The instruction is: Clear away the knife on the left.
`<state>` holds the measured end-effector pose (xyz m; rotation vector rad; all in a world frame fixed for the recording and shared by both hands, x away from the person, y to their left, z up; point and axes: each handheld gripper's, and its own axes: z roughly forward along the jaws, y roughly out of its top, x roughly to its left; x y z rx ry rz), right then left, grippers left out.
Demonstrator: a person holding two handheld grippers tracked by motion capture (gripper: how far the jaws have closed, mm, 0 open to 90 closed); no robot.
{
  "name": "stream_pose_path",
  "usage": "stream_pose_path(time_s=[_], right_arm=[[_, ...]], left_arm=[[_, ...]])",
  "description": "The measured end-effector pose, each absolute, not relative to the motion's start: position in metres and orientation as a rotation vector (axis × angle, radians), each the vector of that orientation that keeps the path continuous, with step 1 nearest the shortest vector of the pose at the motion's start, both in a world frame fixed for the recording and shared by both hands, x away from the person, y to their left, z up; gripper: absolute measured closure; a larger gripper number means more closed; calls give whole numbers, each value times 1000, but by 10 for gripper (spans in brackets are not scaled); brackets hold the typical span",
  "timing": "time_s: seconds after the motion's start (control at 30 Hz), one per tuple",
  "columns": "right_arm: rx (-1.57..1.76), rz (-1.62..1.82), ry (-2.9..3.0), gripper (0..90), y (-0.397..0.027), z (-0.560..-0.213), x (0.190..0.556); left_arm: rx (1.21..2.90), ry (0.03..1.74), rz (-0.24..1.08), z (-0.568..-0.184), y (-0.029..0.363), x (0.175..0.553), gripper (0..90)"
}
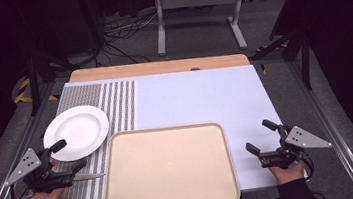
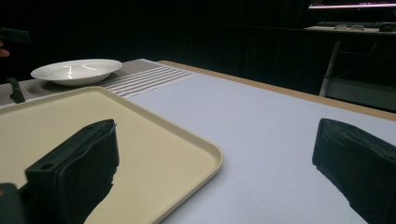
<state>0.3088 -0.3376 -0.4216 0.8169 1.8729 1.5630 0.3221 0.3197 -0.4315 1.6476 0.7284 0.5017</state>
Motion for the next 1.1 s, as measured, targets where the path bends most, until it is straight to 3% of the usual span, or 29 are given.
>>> stream_pose_path(time_s=[0.27,0.83,1.1], right_arm=[[813,1566,1873,13,-338,-422,309],[818,1562,1884,14,-339,-423,309],[822,1565,1878,12,-339,-422,309]], left_arm=[[1693,734,460,-428,317,323,36],[1673,694,514,-423,320,321,7],[1795,659,562,-400,331,319,12]])
